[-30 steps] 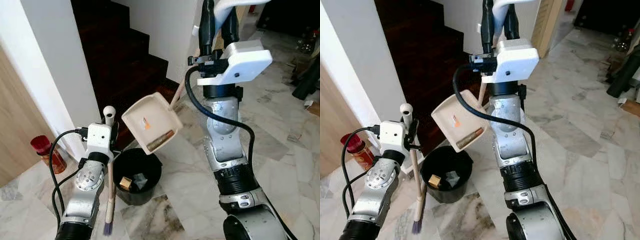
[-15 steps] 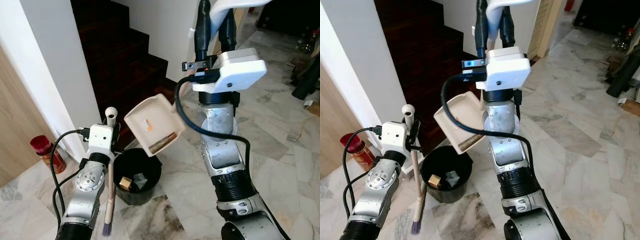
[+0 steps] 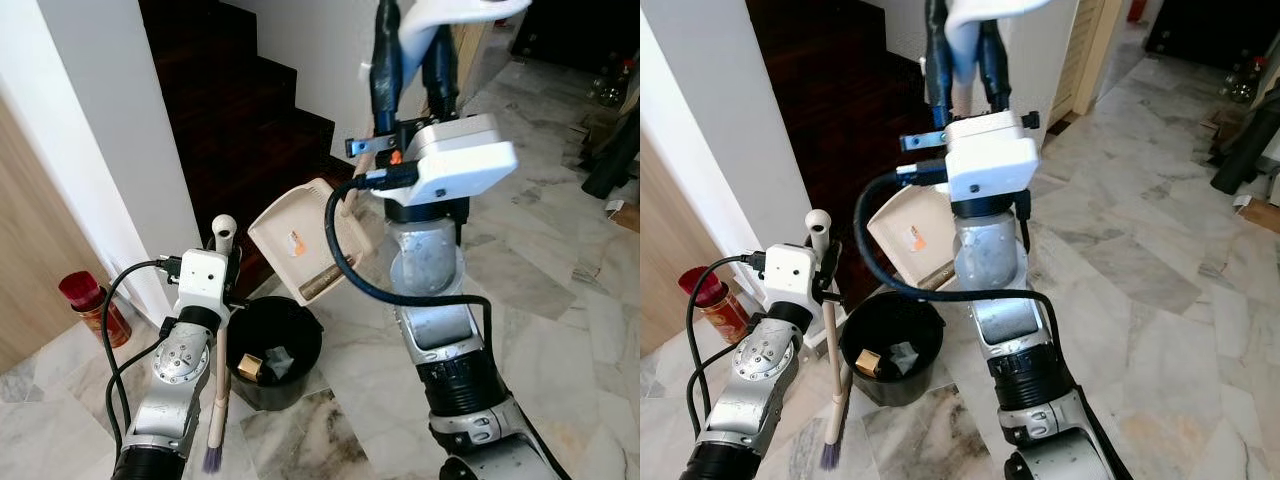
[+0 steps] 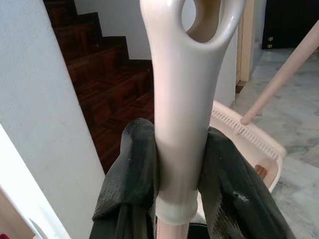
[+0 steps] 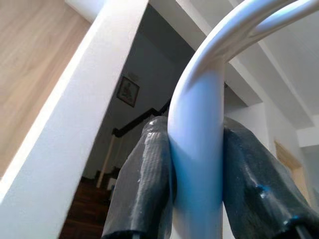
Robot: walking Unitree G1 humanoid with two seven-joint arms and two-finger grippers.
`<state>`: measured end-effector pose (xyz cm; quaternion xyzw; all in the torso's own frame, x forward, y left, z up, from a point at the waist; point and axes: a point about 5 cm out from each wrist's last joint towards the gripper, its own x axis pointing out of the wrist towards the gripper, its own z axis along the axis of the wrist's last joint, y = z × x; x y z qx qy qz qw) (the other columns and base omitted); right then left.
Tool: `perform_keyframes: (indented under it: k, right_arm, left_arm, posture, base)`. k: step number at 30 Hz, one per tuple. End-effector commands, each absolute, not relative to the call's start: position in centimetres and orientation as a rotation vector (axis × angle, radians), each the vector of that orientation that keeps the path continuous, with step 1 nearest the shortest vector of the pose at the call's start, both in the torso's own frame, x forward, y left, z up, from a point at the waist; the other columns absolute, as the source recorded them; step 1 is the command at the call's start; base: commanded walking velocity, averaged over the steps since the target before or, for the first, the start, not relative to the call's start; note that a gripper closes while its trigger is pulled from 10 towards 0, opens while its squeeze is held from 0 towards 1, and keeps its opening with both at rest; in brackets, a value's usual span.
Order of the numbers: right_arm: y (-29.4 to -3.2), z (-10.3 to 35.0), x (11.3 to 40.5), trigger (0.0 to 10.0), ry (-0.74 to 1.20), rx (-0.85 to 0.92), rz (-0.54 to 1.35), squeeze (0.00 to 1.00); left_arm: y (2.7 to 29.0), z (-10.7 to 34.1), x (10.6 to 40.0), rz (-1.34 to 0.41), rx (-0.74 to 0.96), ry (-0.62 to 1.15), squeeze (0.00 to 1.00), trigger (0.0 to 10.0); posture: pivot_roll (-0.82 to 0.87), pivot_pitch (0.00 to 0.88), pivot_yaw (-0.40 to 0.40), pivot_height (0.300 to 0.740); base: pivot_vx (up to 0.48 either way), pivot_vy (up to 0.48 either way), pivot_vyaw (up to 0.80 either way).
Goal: Sweep floor
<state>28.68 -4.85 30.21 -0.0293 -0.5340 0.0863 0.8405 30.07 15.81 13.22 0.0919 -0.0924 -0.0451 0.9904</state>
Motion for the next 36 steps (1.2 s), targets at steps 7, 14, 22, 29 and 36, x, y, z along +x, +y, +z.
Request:
perform_keyframes:
  k: [7,14,22,29,36]
  right_arm:
    - [-3.3,31.5,25.9,10.0,-1.276,-0.018,0.322,0.0]
    - [-3.0,31.6,25.5,10.0,-1.292,-0.02,0.361,0.0]
    - [-2.3,31.7,24.5,10.0,-1.359,-0.071,0.421,0.0]
    - [-2.2,31.6,24.3,10.0,-1.358,-0.07,0.429,0.0]
    - [-3.3,31.2,25.9,10.0,-1.29,-0.125,0.335,0.0]
  left_arm:
    - [15.3,14.8,29.9,-0.12,0.206,-0.27,0.0,10.0]
    - [15.2,14.8,29.9,-0.127,0.207,-0.272,0.0,10.0]
    - [15.1,14.8,30.0,-0.135,0.214,-0.275,0.0,10.0]
    - [15.1,14.8,30.0,-0.137,0.216,-0.275,0.0,10.0]
    - [15.0,14.6,30.0,-0.143,0.219,-0.273,0.0,10.0]
  posture:
    - [0.12,0.014,-0.058,0.74]
    - [0.12,0.013,-0.057,0.74]
    - [0.12,0.008,-0.057,0.74]
    - [0.12,0.007,-0.058,0.74]
    - [0.12,0.004,-0.058,0.74]
  base:
    - [0.0,0.0,0.0]
    - [0.0,0.0,0.0]
    - [0.0,0.0,0.0]
    - [0.0,0.0,0.0]
    - [0.0,0.0,0.0]
